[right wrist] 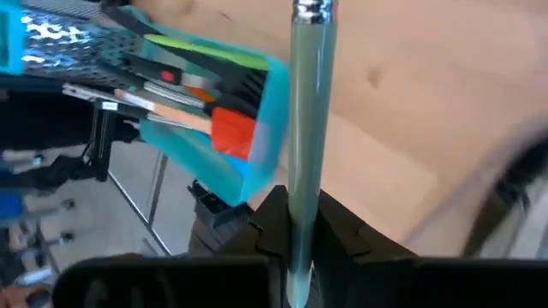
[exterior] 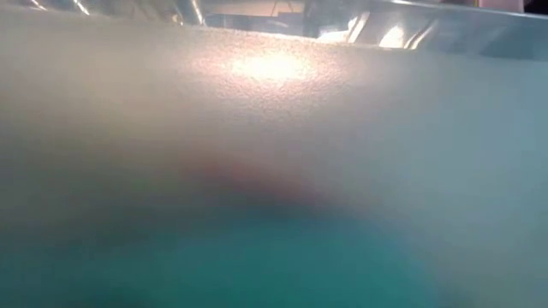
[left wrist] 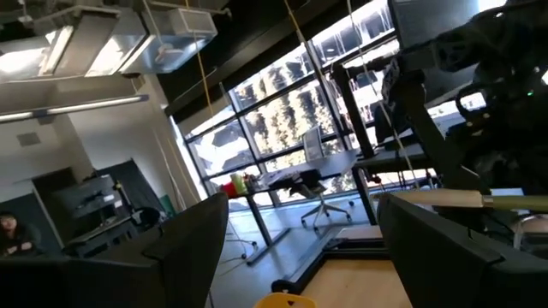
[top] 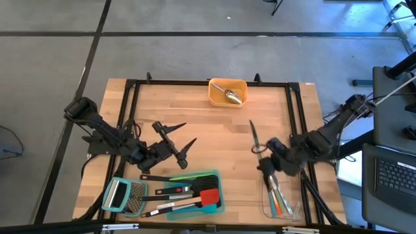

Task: Pick & Place Kitchen Items
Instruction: Put the green table knife into the transparent bin

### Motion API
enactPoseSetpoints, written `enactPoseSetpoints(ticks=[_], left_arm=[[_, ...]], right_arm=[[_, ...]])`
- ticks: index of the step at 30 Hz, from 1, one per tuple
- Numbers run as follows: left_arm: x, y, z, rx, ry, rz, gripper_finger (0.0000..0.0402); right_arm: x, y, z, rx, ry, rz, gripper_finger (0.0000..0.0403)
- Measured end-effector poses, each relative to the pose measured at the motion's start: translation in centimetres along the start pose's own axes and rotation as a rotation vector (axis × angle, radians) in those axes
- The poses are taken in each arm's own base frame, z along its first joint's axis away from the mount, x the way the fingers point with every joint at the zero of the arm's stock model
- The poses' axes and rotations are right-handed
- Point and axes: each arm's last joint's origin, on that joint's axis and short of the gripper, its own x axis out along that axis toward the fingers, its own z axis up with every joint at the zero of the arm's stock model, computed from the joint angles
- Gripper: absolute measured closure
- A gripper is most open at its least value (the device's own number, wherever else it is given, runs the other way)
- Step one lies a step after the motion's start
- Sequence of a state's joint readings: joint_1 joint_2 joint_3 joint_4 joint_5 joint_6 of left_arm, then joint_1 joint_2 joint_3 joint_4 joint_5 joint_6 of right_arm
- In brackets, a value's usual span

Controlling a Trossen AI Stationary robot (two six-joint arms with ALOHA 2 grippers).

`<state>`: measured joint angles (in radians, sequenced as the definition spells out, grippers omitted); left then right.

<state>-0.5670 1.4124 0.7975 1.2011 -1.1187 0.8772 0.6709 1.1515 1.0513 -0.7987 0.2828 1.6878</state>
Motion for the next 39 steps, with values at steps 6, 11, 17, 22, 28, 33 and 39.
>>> enactPoseSetpoints(ticks=[6, 11, 17, 22, 28, 33, 39], left_arm=[[-0.4, 0.2, 0.4, -0.002, -0.013, -0.009, 0.0105], [-0.6, 0.3, 0.7, -0.008, -0.044, -0.024, 0.0105], [-0.6, 0.3, 0.9, -0.009, -0.083, -0.051, 0.0105], [-0.6, 0.3, 1.0, -0.022, -0.123, -0.072, 0.0105], [-0.6, 0.3, 1.2, -0.025, -0.154, -0.09, 0.0105], [-0.7, 0.3, 1.2, -0.015, -0.156, -0.091, 0.0105], [-0.7, 0.3, 1.2, 0.0, -0.149, -0.087, 0.0105]], right_arm=[[0.3, -0.5, -4.6, 0.157, 0.07, -0.139, 0.0375], [1.7, -0.9, -8.4, 0.254, 0.16, -0.253, 0.0375], [2.5, -1.4, -12.2, 0.334, 0.273, -0.433, 0.0375], [2.9, -1.7, -13.3, 0.364, 0.343, -0.52, 0.0375], [3.6, -2.0, -12.6, 0.367, 0.315, -0.557, 0.0375], [5.1, -3.0, -11.9, 0.381, 0.351, -0.6, 0.0375], [6.9, -4.0, -11.2, 0.376, 0.399, -0.587, 0.0375]])
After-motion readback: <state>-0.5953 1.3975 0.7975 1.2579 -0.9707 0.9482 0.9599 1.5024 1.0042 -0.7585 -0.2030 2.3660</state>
